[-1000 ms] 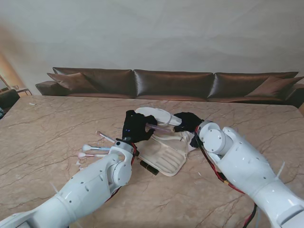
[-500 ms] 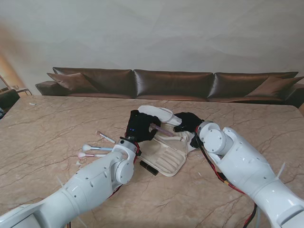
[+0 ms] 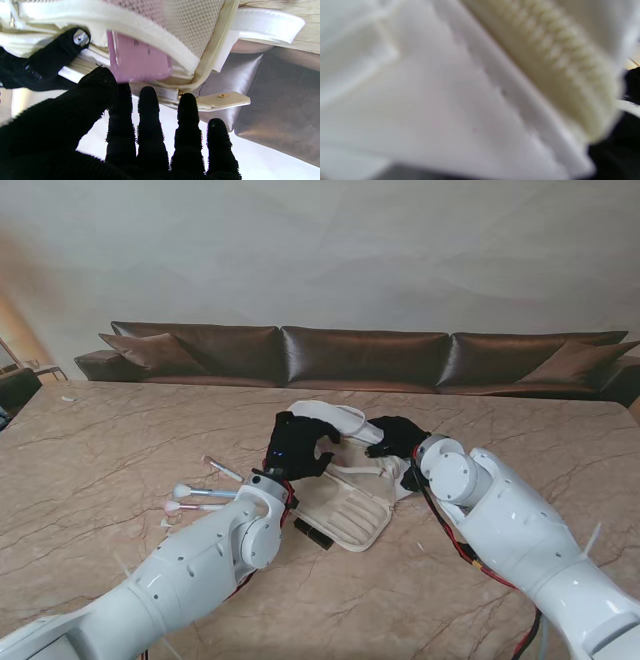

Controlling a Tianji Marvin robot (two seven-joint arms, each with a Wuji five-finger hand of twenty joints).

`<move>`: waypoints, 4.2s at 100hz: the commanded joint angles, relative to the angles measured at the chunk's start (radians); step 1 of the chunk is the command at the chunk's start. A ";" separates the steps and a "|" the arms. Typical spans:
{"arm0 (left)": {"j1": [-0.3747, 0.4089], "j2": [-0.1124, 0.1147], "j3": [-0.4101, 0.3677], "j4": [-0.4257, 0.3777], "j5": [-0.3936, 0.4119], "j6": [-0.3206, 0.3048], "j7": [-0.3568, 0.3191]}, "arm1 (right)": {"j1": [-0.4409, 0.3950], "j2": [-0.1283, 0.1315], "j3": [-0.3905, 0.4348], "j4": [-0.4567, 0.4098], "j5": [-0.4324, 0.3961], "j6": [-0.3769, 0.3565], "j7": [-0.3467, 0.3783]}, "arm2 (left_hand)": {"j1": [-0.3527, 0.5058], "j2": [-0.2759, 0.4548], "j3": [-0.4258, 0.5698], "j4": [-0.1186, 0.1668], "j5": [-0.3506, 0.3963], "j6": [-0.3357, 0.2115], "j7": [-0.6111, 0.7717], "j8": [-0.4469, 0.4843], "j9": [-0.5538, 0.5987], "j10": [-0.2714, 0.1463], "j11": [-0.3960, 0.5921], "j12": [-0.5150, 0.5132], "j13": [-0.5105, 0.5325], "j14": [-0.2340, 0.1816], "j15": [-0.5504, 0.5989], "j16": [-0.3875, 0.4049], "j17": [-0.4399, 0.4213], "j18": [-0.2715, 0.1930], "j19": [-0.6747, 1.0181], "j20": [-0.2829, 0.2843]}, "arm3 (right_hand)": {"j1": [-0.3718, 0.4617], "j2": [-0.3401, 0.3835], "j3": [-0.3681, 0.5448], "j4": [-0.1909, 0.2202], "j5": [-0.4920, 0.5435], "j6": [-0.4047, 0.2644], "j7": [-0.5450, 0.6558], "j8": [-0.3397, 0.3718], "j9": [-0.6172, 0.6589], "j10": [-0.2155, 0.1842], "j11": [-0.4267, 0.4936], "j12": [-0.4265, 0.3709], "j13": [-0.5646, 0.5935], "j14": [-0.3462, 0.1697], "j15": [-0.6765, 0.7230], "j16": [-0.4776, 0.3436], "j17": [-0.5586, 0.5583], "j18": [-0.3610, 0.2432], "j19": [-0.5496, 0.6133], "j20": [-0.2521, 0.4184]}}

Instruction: Pack the cosmetics bag

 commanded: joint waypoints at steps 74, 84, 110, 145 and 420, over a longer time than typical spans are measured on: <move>-0.009 0.031 0.011 0.018 0.030 -0.006 -0.031 | -0.014 -0.008 -0.002 -0.016 0.002 0.002 0.004 | 0.056 -0.081 -0.009 0.014 0.073 -0.097 -0.008 -0.010 0.127 -0.120 0.076 0.572 0.187 -0.026 0.229 0.283 0.164 0.056 0.111 0.048 | 0.071 0.036 0.090 0.000 0.067 -0.154 0.095 0.014 0.052 -0.028 0.016 0.017 0.094 -0.023 0.097 0.024 0.025 0.003 0.055 0.010; -0.023 0.024 0.028 0.035 0.030 -0.019 -0.025 | -0.015 -0.007 0.001 -0.018 0.003 0.003 0.005 | 0.066 -0.106 -0.011 0.006 0.132 -0.125 0.068 -0.053 0.228 -0.147 0.087 0.631 0.255 -0.021 0.272 0.310 0.198 0.065 0.139 0.059 | 0.070 0.036 0.090 0.000 0.066 -0.156 0.095 0.013 0.051 -0.028 0.016 0.016 0.094 -0.023 0.097 0.024 0.025 0.003 0.055 0.010; -0.044 0.016 0.067 0.066 0.040 -0.026 -0.019 | -0.018 -0.007 0.006 -0.018 0.007 0.004 0.006 | 0.059 -0.078 -0.015 0.011 0.254 -0.186 0.179 -0.095 0.291 -0.165 0.077 0.628 0.298 -0.017 0.274 0.310 0.218 0.064 0.161 0.067 | 0.069 0.033 0.091 -0.001 0.069 -0.155 0.098 0.014 0.052 -0.027 0.015 0.016 0.093 -0.021 0.098 0.024 0.025 0.004 0.055 0.009; 0.002 -0.012 0.000 0.040 -0.087 -0.062 -0.048 | -0.020 -0.008 0.004 -0.013 0.010 0.000 0.006 | 0.070 0.060 -0.015 0.024 0.092 -0.178 0.186 0.211 0.313 -0.168 -0.073 0.600 0.292 -0.036 0.254 0.294 0.212 0.023 0.188 0.103 | 0.069 0.036 0.090 -0.003 0.068 -0.158 0.098 0.014 0.053 -0.029 0.015 0.017 0.094 -0.022 0.098 0.024 0.024 0.004 0.055 0.009; -0.025 0.029 -0.024 0.086 -0.139 0.409 -0.336 | -0.019 -0.008 0.016 0.015 0.005 0.008 -0.002 | -0.252 0.130 -0.302 0.186 -0.016 0.217 -0.102 0.134 -0.067 0.097 0.014 0.131 0.015 0.088 0.098 0.168 0.051 0.082 0.107 0.175 | -0.040 0.027 0.094 0.001 0.067 -0.142 0.097 -0.018 0.050 -0.021 0.023 0.009 0.092 -0.012 0.102 0.021 0.017 0.012 0.063 0.005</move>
